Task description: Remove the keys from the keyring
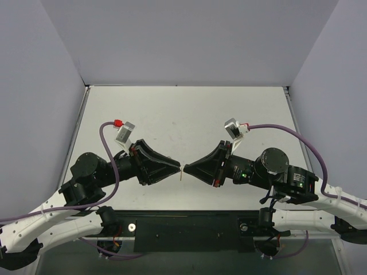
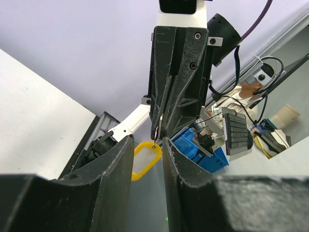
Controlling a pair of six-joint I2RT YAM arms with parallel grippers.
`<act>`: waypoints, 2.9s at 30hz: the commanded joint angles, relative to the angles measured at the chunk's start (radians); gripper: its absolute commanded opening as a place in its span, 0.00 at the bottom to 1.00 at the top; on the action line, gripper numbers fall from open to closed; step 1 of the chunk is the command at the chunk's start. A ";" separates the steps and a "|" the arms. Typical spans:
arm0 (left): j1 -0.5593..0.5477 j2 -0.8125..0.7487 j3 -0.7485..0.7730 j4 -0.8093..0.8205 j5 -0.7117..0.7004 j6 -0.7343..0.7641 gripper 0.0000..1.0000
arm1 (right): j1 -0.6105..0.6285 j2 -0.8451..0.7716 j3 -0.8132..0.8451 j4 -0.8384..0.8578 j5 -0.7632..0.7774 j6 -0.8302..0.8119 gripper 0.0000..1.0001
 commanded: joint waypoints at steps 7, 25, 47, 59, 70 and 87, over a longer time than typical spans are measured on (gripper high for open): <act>-0.005 0.020 -0.005 0.092 0.034 -0.022 0.30 | -0.002 -0.008 -0.003 0.080 0.017 0.010 0.00; -0.005 0.108 0.261 -0.433 0.166 0.243 0.00 | -0.002 -0.036 0.015 -0.072 0.046 -0.030 0.00; -0.005 0.095 0.320 -0.562 0.151 0.283 0.19 | -0.002 0.025 0.106 -0.188 0.015 -0.073 0.00; -0.005 -0.002 0.124 -0.186 0.012 0.133 0.39 | -0.002 0.025 0.070 -0.088 0.023 -0.028 0.00; -0.005 0.018 0.077 -0.077 0.017 0.102 0.34 | -0.002 0.025 0.055 -0.048 0.022 -0.016 0.00; -0.005 0.049 0.064 -0.045 0.060 0.093 0.00 | -0.002 0.027 0.050 -0.034 0.022 -0.010 0.00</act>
